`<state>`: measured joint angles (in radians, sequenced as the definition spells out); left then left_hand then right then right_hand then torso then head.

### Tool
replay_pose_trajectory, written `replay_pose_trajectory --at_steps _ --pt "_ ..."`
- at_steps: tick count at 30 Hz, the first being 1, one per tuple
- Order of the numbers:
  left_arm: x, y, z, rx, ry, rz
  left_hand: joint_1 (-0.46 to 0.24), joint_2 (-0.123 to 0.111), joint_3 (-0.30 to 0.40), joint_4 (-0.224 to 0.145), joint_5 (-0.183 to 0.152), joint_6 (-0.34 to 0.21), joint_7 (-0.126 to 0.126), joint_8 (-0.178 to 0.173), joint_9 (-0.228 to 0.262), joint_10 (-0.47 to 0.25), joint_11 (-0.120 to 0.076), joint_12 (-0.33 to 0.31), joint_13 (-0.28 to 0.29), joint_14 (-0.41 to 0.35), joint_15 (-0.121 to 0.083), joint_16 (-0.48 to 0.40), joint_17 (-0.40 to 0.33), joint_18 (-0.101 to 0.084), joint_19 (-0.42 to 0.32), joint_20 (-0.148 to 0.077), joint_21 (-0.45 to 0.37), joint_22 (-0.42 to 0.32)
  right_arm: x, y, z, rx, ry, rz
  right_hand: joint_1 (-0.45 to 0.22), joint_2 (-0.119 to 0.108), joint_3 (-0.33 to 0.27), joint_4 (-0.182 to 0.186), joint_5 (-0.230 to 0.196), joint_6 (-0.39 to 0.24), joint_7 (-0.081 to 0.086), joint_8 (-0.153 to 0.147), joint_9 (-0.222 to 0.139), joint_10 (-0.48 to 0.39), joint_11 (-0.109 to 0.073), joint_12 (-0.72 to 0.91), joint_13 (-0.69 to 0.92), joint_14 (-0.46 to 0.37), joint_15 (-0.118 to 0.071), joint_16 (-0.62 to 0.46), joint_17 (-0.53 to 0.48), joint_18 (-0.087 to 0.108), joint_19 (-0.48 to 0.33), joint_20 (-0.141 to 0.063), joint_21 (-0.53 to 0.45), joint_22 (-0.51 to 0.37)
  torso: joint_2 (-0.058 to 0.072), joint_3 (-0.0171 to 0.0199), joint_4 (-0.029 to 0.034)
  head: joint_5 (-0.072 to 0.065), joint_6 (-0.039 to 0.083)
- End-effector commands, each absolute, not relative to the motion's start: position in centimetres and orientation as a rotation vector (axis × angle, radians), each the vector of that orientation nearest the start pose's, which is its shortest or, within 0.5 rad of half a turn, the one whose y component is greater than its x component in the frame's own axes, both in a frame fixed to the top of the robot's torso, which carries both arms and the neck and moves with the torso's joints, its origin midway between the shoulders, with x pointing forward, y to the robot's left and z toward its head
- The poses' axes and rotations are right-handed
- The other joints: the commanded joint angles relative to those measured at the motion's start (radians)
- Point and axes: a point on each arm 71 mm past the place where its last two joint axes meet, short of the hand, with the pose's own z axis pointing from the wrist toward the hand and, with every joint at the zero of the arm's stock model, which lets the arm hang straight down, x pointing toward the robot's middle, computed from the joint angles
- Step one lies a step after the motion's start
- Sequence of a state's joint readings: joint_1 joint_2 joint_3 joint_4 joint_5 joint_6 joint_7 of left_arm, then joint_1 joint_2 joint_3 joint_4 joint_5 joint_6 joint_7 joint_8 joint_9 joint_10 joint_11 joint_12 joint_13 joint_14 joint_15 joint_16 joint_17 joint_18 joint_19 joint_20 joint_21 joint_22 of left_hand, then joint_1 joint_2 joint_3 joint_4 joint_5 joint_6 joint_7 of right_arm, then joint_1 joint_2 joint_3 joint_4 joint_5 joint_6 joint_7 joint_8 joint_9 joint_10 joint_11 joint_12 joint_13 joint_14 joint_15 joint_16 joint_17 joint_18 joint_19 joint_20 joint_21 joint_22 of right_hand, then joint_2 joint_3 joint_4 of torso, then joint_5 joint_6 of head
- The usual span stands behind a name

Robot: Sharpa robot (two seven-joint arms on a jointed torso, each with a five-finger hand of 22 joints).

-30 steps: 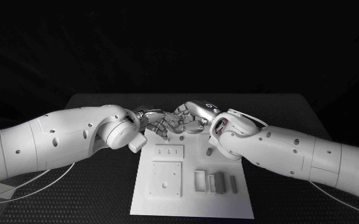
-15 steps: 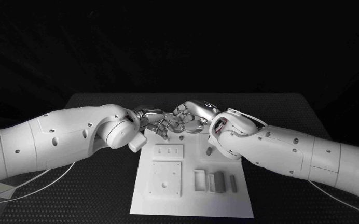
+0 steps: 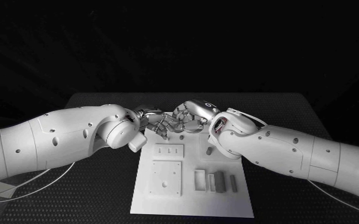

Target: Assemble the parts on the task board

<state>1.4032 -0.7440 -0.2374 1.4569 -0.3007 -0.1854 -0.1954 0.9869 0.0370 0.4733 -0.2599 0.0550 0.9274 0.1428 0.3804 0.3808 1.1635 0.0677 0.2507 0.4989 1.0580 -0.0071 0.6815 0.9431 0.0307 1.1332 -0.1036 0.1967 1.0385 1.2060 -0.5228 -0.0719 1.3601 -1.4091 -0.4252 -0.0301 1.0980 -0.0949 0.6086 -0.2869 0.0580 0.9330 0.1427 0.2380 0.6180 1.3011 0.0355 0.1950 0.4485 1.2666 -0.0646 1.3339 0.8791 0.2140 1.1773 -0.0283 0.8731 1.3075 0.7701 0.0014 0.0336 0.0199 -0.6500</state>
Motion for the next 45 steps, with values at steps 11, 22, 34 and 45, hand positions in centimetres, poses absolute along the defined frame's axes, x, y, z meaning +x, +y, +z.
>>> replay_pose_trajectory --at_steps 11,22,34,45 --pt "50.17 17.91 -18.53 -0.839 2.080 -1.045 0.012 0.003 0.012 0.000 -0.006 0.011 -0.001 0.008 0.001 0.013 -0.002 0.007 0.002 0.012 -0.003 0.007 -0.002 0.010 0.011 -0.002 0.000 0.004 49.40 -7.53 -19.09 -0.234 1.571 0.886 -0.007 0.003 -0.006 0.000 0.002 0.016 -0.004 0.010 0.002 0.020 -0.003 -0.008 0.004 0.003 -0.013 -0.003 -0.001 0.048 0.005 -0.006 -0.006 0.016 0.001 0.0006 -0.0003 0.000 0.000" --pt "50.38 17.95 -18.56 -0.841 2.073 -1.037 -0.002 -0.012 0.005 0.006 -0.006 0.021 -0.005 0.011 0.003 0.026 -0.007 0.012 0.005 0.022 -0.008 0.017 -0.002 0.010 0.022 -0.007 0.004 0.012 49.43 -7.62 -19.18 -0.238 1.569 0.877 -0.008 0.005 -0.007 0.000 0.002 0.026 -0.009 0.016 0.004 0.036 -0.009 -0.008 0.010 0.005 -0.018 -0.003 -0.001 0.048 0.008 -0.008 -0.007 0.016 0.000 0.0008 -0.0012 0.000 -0.002" --pt "50.62 18.11 -18.74 -0.845 2.076 -1.029 -0.022 -0.027 -0.020 0.011 -0.006 0.054 -0.022 0.028 0.019 0.050 -0.023 0.043 0.029 0.035 -0.026 0.070 0.019 0.007 0.037 -0.022 0.019 0.044 49.46 -7.87 -19.24 -0.239 1.566 0.866 -0.009 0.007 -0.009 0.000 0.002 0.039 -0.015 0.023 0.006 0.052 -0.015 -0.006 0.022 0.013 -0.024 0.001 0.000 0.048 0.016 -0.011 -0.003 0.018 0.000 0.0010 -0.0002 -0.004 -0.005" --pt "50.58 18.19 -18.76 -0.845 2.080 -1.029 -0.025 -0.034 -0.024 0.012 -0.006 0.075 -0.033 0.038 0.031 0.057 -0.030 0.061 0.044 0.038 -0.034 0.096 0.026 0.003 0.039 -0.029 0.022 0.061 49.57 -7.98 -19.27 -0.238 1.566 0.855 -0.011 0.007 -0.010 0.000 0.002 0.042 -0.017 0.025 0.006 0.055 -0.016 -0.006 0.025 0.013 -0.025 0.001 0.001 0.048 0.016 -0.012 -0.004 0.018 0.000 0.0008 -0.0004 -0.005 -0.005"
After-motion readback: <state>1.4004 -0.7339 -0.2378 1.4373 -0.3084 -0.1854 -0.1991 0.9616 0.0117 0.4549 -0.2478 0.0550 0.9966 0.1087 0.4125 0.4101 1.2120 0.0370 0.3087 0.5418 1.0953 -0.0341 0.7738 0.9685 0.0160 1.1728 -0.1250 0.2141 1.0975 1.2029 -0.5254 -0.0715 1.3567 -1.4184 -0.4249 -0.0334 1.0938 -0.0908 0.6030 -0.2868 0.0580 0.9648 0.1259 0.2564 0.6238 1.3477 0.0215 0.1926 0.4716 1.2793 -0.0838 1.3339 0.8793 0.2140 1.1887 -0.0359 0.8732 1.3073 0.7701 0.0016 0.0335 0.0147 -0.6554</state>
